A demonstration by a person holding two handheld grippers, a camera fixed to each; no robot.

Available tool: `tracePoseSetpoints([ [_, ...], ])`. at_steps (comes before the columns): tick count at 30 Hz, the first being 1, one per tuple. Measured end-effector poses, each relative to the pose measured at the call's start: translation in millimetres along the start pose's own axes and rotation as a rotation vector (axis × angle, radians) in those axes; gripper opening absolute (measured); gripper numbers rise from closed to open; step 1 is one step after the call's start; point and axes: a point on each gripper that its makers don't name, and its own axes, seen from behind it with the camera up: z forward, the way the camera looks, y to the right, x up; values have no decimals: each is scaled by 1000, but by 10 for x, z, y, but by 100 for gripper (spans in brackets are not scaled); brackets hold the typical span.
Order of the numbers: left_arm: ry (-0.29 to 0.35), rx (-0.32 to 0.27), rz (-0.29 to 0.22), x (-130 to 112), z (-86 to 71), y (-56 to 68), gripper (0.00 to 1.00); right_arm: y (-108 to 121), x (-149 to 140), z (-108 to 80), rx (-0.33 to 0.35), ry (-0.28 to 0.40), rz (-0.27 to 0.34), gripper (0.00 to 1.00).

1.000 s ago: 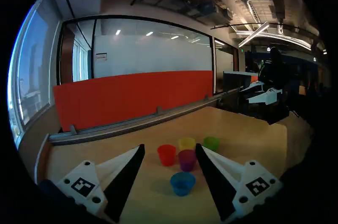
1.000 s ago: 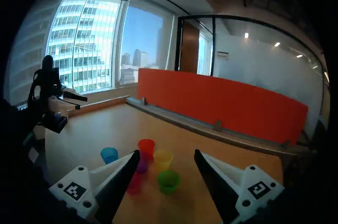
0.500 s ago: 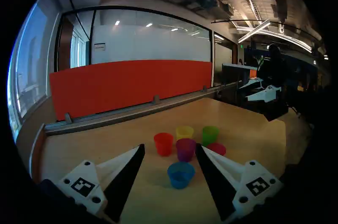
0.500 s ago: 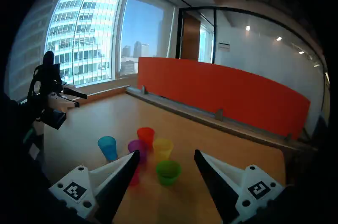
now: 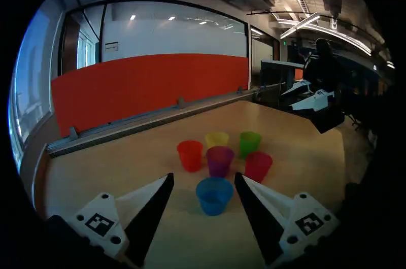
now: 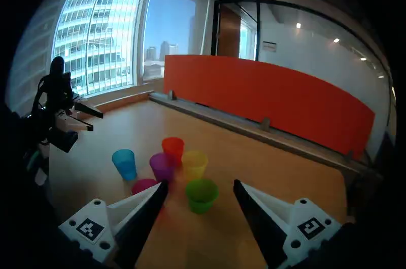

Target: Pour water

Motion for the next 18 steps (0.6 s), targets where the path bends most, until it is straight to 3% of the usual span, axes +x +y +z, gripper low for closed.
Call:
tracePoseSetpoints([
  [18, -122, -34, 18, -607, 283, 77, 88, 42, -206, 208, 6, -39, 19, 100],
])
